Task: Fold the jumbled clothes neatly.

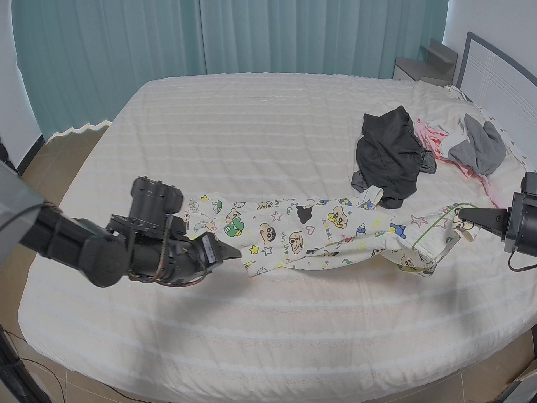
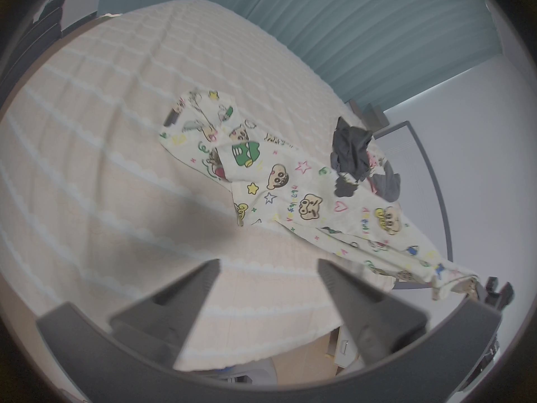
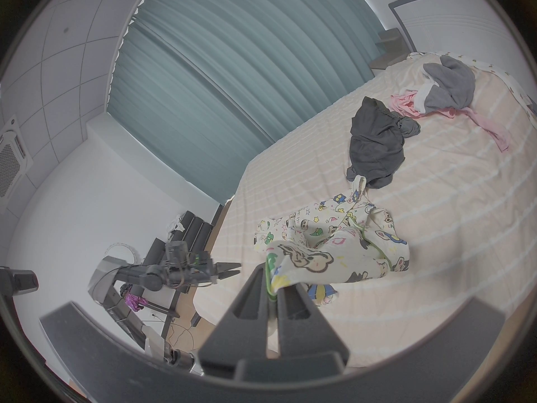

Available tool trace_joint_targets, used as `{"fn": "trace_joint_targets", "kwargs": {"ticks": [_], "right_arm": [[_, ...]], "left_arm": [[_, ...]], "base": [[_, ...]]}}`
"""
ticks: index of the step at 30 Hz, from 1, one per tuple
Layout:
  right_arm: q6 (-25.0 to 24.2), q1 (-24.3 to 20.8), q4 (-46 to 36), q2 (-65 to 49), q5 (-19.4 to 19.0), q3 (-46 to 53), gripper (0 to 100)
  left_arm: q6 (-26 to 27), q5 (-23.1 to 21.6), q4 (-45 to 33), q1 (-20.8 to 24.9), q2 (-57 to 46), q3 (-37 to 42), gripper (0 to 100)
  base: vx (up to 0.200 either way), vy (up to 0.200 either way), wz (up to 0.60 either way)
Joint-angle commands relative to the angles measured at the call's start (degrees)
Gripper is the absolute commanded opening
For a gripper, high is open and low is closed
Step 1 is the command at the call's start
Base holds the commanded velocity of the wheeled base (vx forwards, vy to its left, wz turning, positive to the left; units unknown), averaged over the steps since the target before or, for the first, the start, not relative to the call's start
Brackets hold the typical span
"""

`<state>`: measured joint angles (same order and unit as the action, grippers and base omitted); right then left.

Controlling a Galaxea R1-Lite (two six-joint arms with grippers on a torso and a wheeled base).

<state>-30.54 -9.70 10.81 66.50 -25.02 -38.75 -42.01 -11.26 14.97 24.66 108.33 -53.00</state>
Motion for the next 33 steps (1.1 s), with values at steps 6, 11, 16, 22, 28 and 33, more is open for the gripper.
{"fn": "trace_joint_targets", "kwargs": {"ticks": [6, 11, 16, 22, 28, 33], "right_arm": [[0.0, -0.7, 0.2, -1.2, -0.1, 0.3, 0], [0.0, -0.7, 0.2, -1.3, -0.1, 0.3, 0], [0.1, -0.7, 0.2, -1.7, -0.2, 0.8, 0], [0.1, -0.7, 0.3, -1.6, -0.2, 0.7, 0], [0.0, -1.0, 0.3, -1.4, -0.1, 0.7, 0], [0.1, -1.5, 0.3, -1.5, -0.1, 0.7, 0]], "left_arm": [[-3.6, 3.9, 2.2, 4.5, 19.0, -13.0, 100], [-3.7, 9.2, 1.9, 5.4, 24.7, -18.3, 100], [-3.7, 9.4, 1.6, 5.3, 25.3, -20.3, 100], [-3.7, 9.6, 1.6, 5.6, 25.4, -20.2, 100], [-3.8, 10.6, 1.7, 5.0, 28.7, -23.4, 100], [-5.1, 12.9, 1.9, 5.4, 31.0, -26.7, 100]], "base": [[0.0, 0.0, 0.0], [0.0, 0.0, 0.0], [0.0, 0.0, 0.0], [0.0, 0.0, 0.0], [0.0, 0.0, 0.0], [0.0, 0.0, 0.0]]}}
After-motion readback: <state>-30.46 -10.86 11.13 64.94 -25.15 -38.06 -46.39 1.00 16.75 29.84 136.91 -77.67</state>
